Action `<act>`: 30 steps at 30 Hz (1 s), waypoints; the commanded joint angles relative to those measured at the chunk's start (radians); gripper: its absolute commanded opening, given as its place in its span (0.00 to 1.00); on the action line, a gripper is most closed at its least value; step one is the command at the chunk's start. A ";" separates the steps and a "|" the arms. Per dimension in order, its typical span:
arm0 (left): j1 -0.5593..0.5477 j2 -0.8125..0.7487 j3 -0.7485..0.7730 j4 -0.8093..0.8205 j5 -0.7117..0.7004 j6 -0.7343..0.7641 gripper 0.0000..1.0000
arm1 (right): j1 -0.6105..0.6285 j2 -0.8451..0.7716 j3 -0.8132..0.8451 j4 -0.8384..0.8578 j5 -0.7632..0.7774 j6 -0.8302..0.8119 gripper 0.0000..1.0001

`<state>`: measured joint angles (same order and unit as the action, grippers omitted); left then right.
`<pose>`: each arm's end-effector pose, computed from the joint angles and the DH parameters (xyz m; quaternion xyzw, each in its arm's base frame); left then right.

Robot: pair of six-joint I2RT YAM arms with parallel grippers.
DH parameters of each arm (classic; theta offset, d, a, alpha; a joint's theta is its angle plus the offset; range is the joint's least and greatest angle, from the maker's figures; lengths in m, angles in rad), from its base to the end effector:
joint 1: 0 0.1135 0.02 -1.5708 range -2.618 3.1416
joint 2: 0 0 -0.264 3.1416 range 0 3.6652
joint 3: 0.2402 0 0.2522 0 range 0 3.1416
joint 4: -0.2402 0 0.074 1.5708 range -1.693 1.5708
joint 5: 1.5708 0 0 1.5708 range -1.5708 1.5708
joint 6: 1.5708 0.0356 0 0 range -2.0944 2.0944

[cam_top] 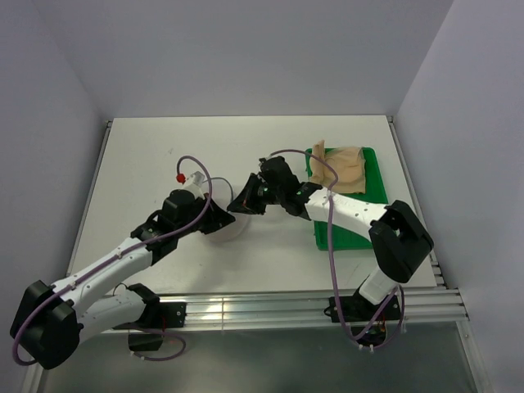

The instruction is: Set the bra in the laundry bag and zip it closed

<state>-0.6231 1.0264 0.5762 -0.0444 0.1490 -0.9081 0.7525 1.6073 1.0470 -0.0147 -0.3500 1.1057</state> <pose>0.1805 -0.1362 0.2349 -0.0838 0.8530 -0.4002 0.3242 0.2539 0.2544 0.2395 0.0701 0.8663 0.4683 0.1590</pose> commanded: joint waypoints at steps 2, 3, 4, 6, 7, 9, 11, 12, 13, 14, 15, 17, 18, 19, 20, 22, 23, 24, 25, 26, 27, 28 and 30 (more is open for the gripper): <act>0.042 -0.063 -0.038 -0.075 -0.045 0.000 0.00 | -0.059 -0.010 0.030 0.022 -0.018 -0.052 0.01; 0.084 -0.084 -0.048 -0.087 -0.031 0.008 0.00 | -0.073 -0.014 0.033 0.012 -0.032 -0.075 0.01; 0.109 -0.095 -0.070 -0.094 -0.004 0.011 0.00 | -0.099 -0.014 0.036 -0.005 -0.044 -0.089 0.01; 0.184 -0.127 -0.090 -0.129 0.017 0.032 0.00 | -0.122 -0.009 0.057 -0.034 -0.075 -0.130 0.02; 0.213 -0.135 -0.095 -0.143 0.035 0.040 0.00 | -0.146 -0.006 0.073 -0.044 -0.084 -0.145 0.01; 0.293 -0.158 -0.096 -0.169 0.053 0.070 0.00 | -0.169 -0.001 0.085 -0.068 -0.095 -0.178 0.01; 0.333 -0.173 -0.093 -0.209 0.052 0.089 0.00 | -0.205 0.011 0.106 -0.083 -0.118 -0.201 0.02; 0.345 -0.177 -0.091 -0.206 0.050 0.086 0.00 | -0.217 0.026 0.117 -0.097 -0.128 -0.223 0.02; 0.350 -0.177 -0.087 -0.215 0.047 0.084 0.00 | -0.225 0.037 0.146 -0.108 -0.156 -0.234 0.02; 0.355 -0.175 -0.084 -0.216 0.044 0.086 0.00 | -0.235 0.045 0.165 -0.122 -0.161 -0.250 0.02; 0.361 -0.177 -0.082 -0.210 0.056 0.086 0.00 | -0.239 0.057 0.183 -0.154 -0.161 -0.273 0.04; 0.361 -0.187 -0.079 -0.178 0.079 0.083 0.00 | -0.242 0.069 0.238 -0.183 -0.149 -0.293 0.11; 0.359 -0.190 -0.073 -0.170 0.107 0.083 0.00 | -0.240 0.077 0.258 -0.207 -0.147 -0.303 0.15; 0.358 -0.193 -0.067 -0.169 0.116 0.086 0.00 | -0.240 0.086 0.283 -0.211 -0.149 -0.303 0.28; 0.356 -0.195 -0.059 -0.170 0.124 0.087 0.00 | -0.240 0.088 0.291 -0.215 -0.150 -0.302 0.34; 0.330 -0.198 -0.038 -0.164 0.142 0.089 0.00 | -0.236 0.082 0.298 -0.209 -0.152 -0.290 0.46; 0.316 -0.204 -0.033 -0.158 0.138 0.086 0.00 | -0.232 0.075 0.295 -0.209 -0.152 -0.285 0.48; 0.278 -0.204 -0.021 -0.149 0.129 0.081 0.00 | -0.223 0.059 0.289 -0.208 -0.149 -0.277 0.51; 0.254 -0.203 -0.013 -0.144 0.117 0.077 0.00 | -0.217 0.046 0.275 -0.211 -0.144 -0.276 0.54; 0.229 -0.192 -0.007 -0.138 0.101 0.071 0.00 | -0.213 0.034 0.260 -0.208 -0.141 -0.271 0.54; 0.179 -0.183 0.002 -0.118 0.086 0.058 0.00 | -0.208 -0.002 0.239 -0.186 -0.145 -0.253 0.54; 0.156 -0.171 0.007 -0.104 0.071 0.052 0.00 | -0.196 -0.024 0.188 -0.174 -0.147 -0.239 0.54; 0.099 -0.121 0.016 -0.054 0.060 0.031 0.00 | -0.179 -0.091 0.130 -0.137 -0.144 -0.198 0.54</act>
<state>-0.4564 0.8642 0.5404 -0.1955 0.2379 -0.8570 0.5446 1.6382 1.2335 -0.1940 -0.4938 0.8639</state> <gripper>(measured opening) 0.020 0.541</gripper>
